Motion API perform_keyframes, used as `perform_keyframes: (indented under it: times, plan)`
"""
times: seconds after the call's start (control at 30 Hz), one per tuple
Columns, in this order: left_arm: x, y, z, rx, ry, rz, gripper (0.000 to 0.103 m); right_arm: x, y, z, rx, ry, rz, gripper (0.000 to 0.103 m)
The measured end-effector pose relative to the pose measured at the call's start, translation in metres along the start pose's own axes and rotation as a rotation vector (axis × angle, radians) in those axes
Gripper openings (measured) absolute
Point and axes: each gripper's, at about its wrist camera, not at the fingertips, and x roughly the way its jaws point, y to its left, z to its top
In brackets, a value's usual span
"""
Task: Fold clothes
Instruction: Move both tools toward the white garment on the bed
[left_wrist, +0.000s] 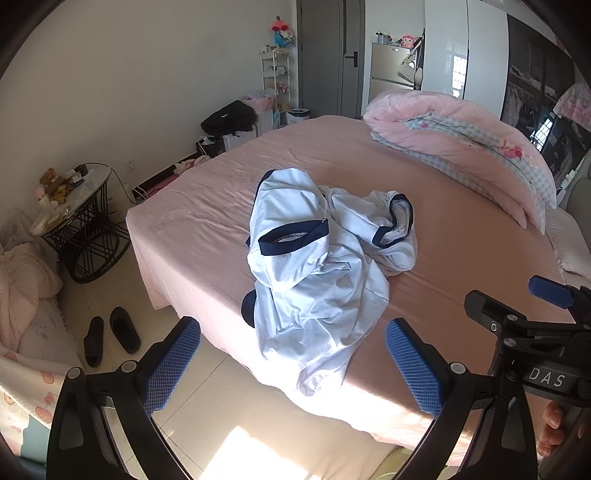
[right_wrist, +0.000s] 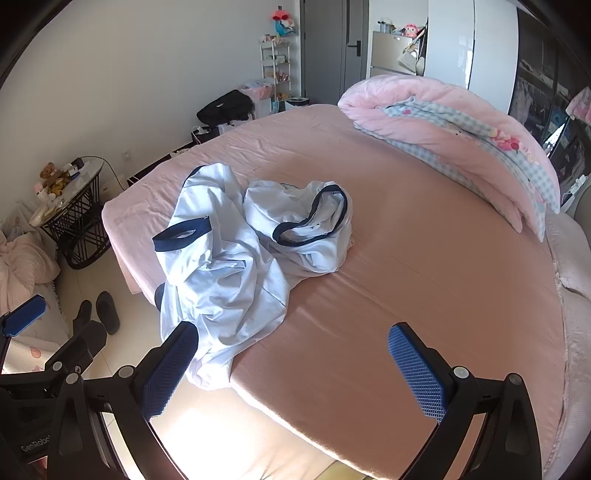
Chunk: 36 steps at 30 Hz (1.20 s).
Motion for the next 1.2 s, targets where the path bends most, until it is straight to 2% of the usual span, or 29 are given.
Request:
perform_keyframes:
  times: [0.13,0.27,0.4,0.5,0.7,0.97,1.2]
  plan:
    - [-0.003,-0.011,-0.002,0.039,-0.026,0.039,0.102,-0.001,-0.001,-0.002,-0.001,0.000,-0.004,0.103]
    - [-0.004,-0.004,-0.003,0.005,-0.024,-0.016,0.102,0.000,-0.001,-0.001,-0.003,0.001,-0.004,0.103]
    - [0.003,-0.002,0.000,0.008,-0.003,-0.022,0.102,0.009,0.000,-0.001,0.001,0.008,0.003,0.103]
    - [0.009,-0.002,-0.001,0.003,0.000,-0.030,0.102,0.018,-0.005,0.000,0.028,0.022,0.038,0.103]
    - [0.031,-0.004,-0.003,0.010,0.028,-0.042,0.102,0.041,-0.016,-0.002,0.099,0.060,0.102,0.103]
    - [0.075,0.000,-0.011,0.027,0.066,-0.014,0.102,0.074,-0.029,-0.007,0.145,0.083,0.161,0.103]
    - [0.112,0.009,-0.006,-0.025,0.072,-0.037,0.102,0.091,-0.014,0.003,-0.007,0.025,0.163,0.100]
